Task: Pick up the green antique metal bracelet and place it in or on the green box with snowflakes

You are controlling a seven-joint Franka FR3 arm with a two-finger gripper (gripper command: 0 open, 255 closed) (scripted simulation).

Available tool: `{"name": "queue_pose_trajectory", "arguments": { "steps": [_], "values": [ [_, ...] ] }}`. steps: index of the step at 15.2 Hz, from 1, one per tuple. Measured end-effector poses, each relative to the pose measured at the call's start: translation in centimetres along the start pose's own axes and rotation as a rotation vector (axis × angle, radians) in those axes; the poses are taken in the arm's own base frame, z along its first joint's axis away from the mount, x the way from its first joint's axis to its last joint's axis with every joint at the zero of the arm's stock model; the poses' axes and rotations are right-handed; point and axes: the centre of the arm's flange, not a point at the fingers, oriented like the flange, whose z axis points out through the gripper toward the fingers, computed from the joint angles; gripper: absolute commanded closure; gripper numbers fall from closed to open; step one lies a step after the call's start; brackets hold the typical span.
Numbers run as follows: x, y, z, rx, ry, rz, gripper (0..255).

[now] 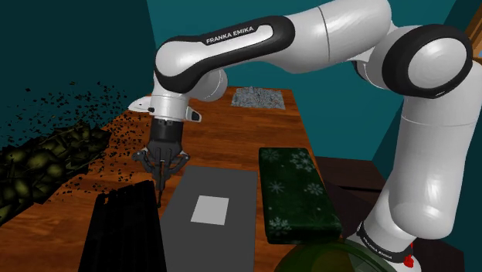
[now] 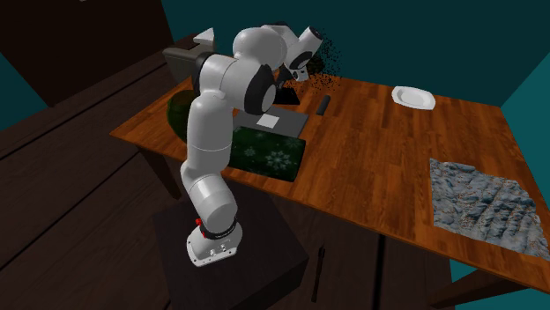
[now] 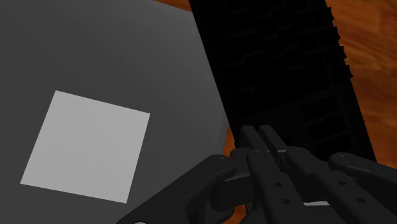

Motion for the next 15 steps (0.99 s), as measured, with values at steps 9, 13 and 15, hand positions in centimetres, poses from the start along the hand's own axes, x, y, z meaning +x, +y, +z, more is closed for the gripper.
{"name": "queue_pose_trajectory", "arguments": {
  "steps": [9, 13, 15],
  "values": [
    [-2.3, -0.9, -3.8, 0.000, 0.000, 0.000, 255],
    [-3.5, -1.3, -5.9, 0.000, 0.000, 0.000, 255],
    [-3.9, -1.6, -6.8, 0.000, 0.000, 0.000, 255]
  ]
}}
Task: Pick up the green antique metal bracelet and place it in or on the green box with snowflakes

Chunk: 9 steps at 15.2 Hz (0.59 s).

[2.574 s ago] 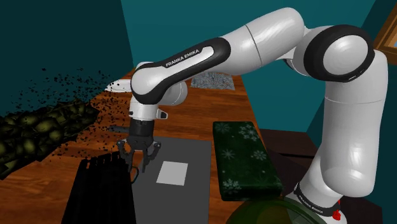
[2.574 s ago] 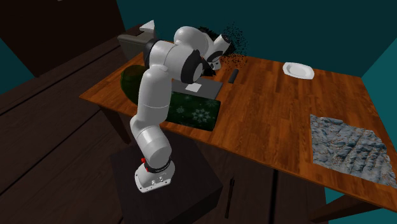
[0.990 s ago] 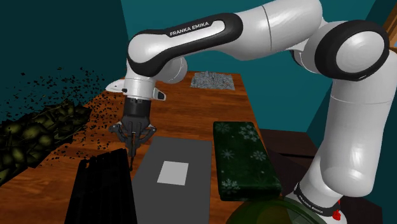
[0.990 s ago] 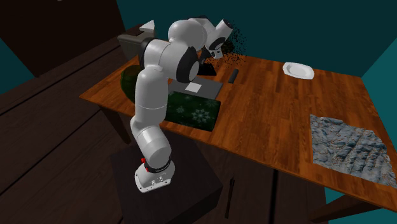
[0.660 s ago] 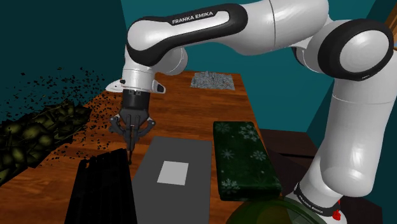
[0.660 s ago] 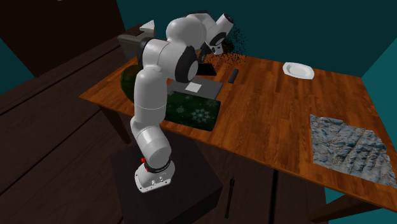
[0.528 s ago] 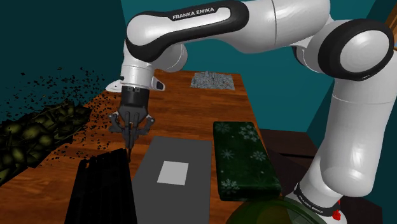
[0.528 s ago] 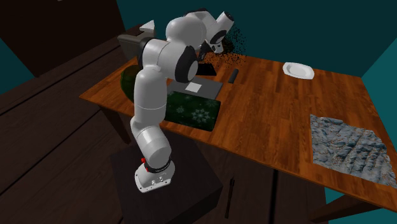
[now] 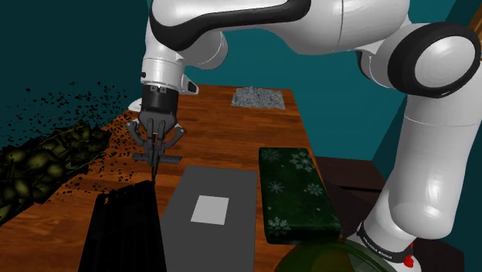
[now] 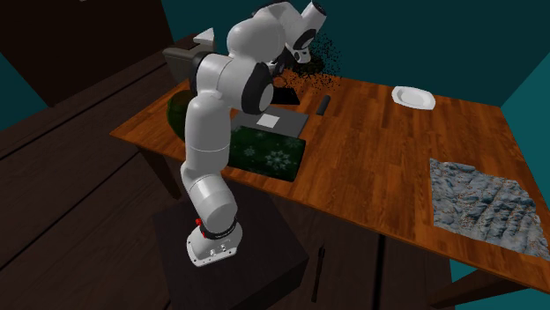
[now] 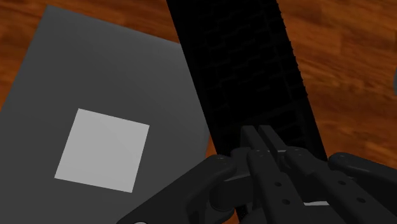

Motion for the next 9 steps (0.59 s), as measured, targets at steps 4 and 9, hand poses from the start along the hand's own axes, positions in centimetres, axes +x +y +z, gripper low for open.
{"name": "queue_pose_trajectory", "arguments": {
  "steps": [4, 9],
  "values": [
    [-0.2, 2.5, -1.1, -0.001, 0.000, 0.000, 255],
    [-1.1, 8.9, -3.1, -0.001, 0.001, 0.001, 255]
  ]
}}
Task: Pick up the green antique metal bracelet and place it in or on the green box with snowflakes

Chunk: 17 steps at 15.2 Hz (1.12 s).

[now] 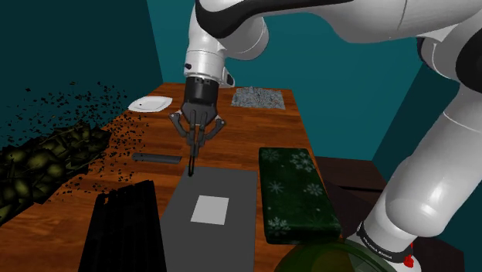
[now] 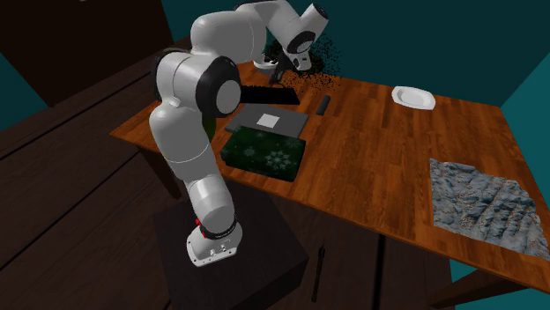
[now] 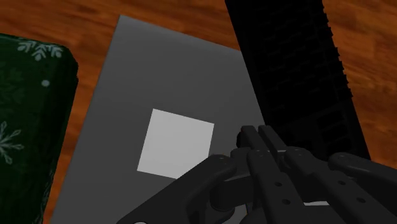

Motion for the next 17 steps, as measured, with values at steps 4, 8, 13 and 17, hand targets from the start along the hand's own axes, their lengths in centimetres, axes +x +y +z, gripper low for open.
{"name": "queue_pose_trajectory", "arguments": {
  "steps": [4, 8, 13, 17],
  "values": [
    [-0.2, 4.9, -1.2, 0.000, 0.001, 0.000, 255],
    [-0.4, 9.9, -2.9, 0.000, 0.001, 0.000, 255],
    [-0.6, 16.2, -4.8, 0.001, 0.001, 0.000, 255],
    [-0.9, 21.3, -6.5, 0.001, 0.000, 0.000, 255]
  ]
}}
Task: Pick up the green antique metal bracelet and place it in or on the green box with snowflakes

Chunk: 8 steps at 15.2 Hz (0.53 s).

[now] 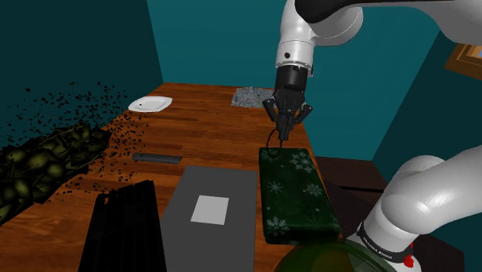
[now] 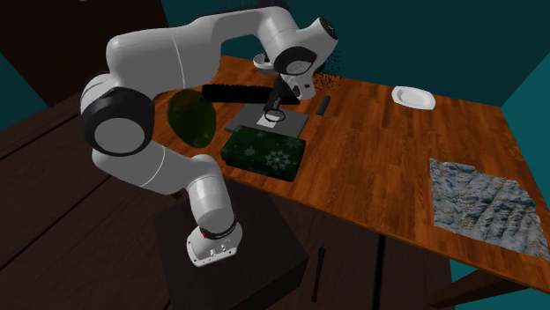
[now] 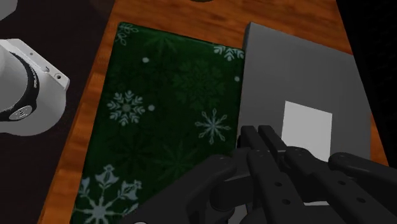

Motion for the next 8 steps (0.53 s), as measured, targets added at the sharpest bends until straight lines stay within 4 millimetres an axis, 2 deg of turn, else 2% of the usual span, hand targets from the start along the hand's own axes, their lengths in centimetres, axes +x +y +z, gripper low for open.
{"name": "queue_pose_trajectory", "arguments": {
  "steps": [5, 8],
  "values": [
    [-0.4, 6.3, -1.5, 0.000, 0.000, -0.001, 255],
    [0.3, 7.5, -0.5, 0.000, -0.001, -0.001, 255]
  ]
}}
